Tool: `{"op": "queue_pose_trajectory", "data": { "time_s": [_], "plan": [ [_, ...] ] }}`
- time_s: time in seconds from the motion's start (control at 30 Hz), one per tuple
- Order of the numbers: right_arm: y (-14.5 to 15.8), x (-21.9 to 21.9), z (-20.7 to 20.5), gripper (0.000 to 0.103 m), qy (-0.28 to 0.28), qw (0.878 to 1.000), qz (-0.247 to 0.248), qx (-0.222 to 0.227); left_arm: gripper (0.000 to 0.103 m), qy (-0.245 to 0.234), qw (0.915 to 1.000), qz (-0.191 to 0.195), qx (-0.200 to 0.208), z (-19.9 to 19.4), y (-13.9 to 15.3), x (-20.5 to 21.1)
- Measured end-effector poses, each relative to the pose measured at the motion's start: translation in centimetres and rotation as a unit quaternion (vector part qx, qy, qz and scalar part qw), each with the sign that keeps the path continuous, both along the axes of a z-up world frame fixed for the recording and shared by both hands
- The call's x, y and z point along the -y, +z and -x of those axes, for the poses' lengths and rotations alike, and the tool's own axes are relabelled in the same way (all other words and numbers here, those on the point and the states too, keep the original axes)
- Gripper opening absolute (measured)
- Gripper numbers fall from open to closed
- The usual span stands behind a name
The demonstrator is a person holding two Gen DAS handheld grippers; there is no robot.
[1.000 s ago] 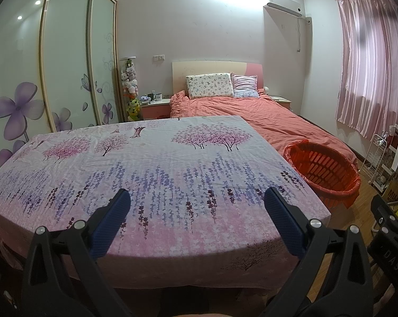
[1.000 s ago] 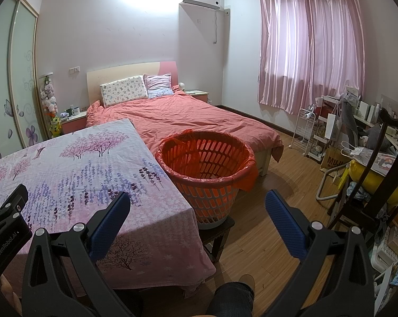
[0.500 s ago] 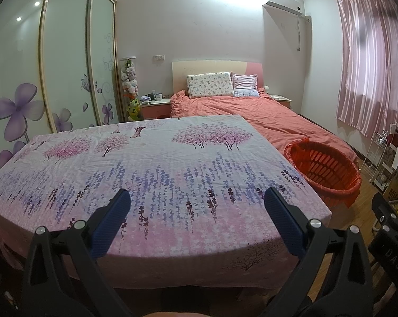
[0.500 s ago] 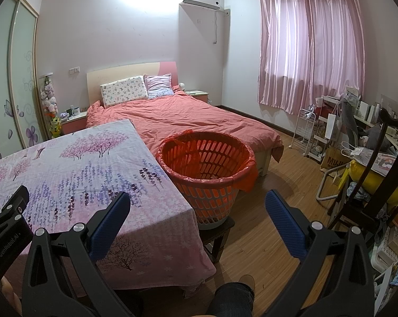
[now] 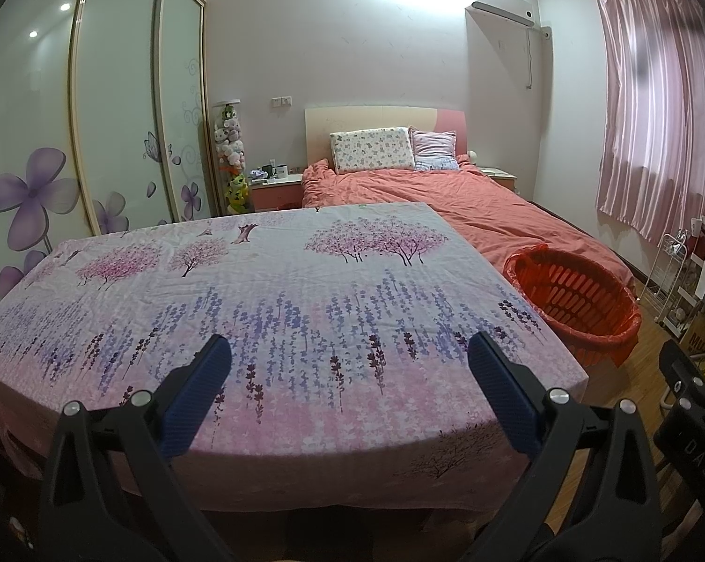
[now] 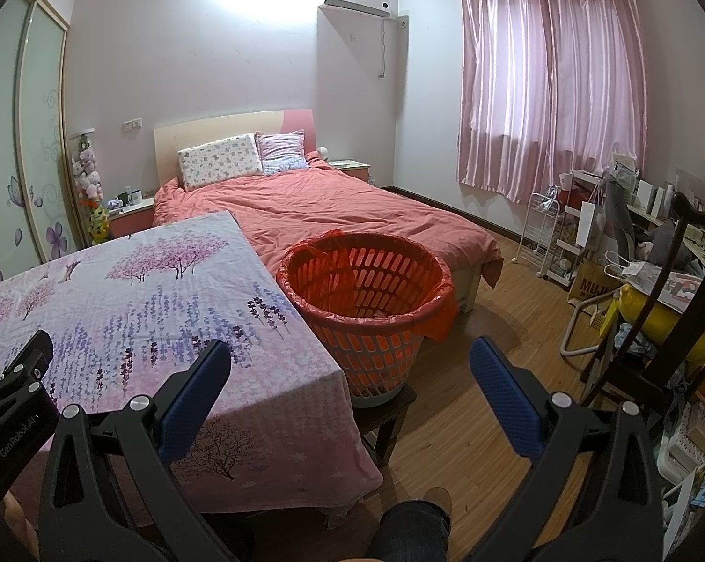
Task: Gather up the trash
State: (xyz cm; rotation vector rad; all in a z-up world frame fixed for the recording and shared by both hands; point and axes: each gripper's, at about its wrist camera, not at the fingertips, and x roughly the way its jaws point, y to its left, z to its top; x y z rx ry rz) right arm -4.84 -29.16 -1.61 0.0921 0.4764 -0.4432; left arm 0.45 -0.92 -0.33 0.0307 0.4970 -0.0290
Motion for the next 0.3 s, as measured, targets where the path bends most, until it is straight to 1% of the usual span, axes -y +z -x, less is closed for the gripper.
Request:
{"op": "queue_pose_trajectory", "data": {
  "time_s": [0.3],
  "plan": [
    [0.0, -0.03, -0.01, 0.101, 0.0, 1.0, 0.0, 0.0, 0.099, -0.001, 1.0, 0.002, -0.004, -0.12, -0.22, -0.26]
  ]
}}
